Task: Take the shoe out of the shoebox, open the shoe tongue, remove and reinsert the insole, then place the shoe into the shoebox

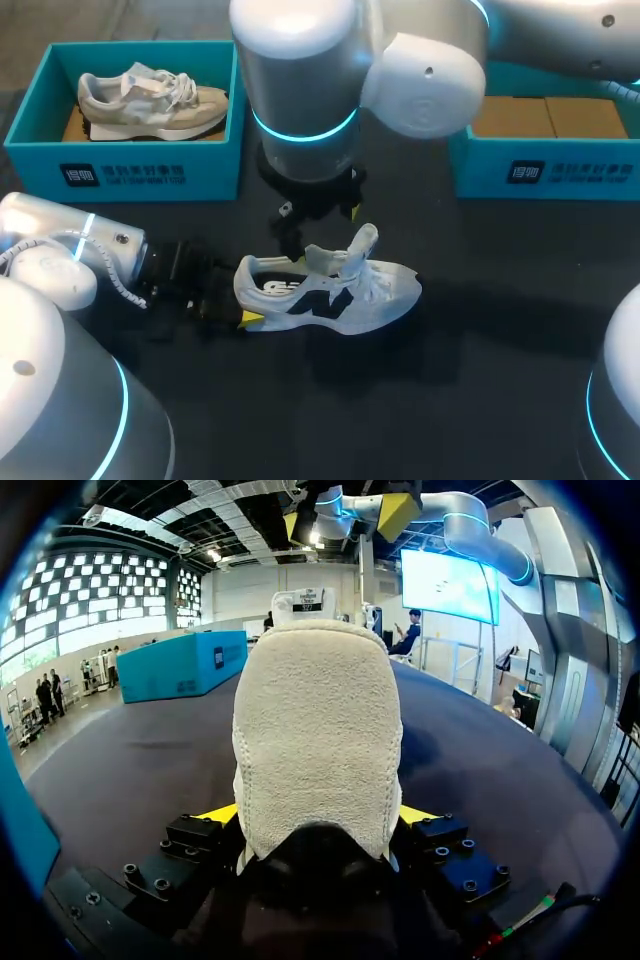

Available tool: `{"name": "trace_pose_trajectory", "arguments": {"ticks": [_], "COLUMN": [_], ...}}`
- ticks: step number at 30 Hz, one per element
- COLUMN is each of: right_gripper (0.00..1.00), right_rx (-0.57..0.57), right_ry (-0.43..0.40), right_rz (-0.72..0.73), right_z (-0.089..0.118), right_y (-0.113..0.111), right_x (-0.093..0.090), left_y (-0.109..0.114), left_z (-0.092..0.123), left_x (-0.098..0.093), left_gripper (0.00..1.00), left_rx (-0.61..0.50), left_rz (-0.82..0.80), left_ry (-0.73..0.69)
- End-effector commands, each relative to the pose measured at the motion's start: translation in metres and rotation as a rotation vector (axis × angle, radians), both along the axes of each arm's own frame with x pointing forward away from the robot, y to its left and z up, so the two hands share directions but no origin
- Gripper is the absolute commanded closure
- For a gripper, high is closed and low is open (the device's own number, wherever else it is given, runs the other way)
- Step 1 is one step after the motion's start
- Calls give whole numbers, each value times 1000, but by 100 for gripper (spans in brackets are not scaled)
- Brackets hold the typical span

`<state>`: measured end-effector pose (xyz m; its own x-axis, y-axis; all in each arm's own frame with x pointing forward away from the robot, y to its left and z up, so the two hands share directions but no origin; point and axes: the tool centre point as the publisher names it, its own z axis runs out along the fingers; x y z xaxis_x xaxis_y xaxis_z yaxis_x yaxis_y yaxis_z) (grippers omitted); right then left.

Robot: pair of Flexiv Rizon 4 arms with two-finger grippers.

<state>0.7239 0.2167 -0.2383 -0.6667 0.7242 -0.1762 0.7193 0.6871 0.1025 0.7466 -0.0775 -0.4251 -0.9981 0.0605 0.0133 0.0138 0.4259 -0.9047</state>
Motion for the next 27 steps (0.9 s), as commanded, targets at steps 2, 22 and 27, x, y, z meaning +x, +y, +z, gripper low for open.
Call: {"name": "trace_pose_trajectory", "arguments": {"ticks": [2,22,27], "right_gripper": [0,32,100], "right_rx": [3,-151,-152], "right_ry": [-1,-24,-17], "right_rz": [0,561,568], "right_z": [-1,-4,-4], "right_y": [-1,15,16], "right_x": [0,0,5], "left_y": [-1,-1,-1], "left_z": [-3,-3,-3], "left_x": [1,1,1], "left_gripper": [100,100,100], "left_rx": [2,2,2], "left_rz": [-1,-1,-1], "left_ry": [1,1,1]}}
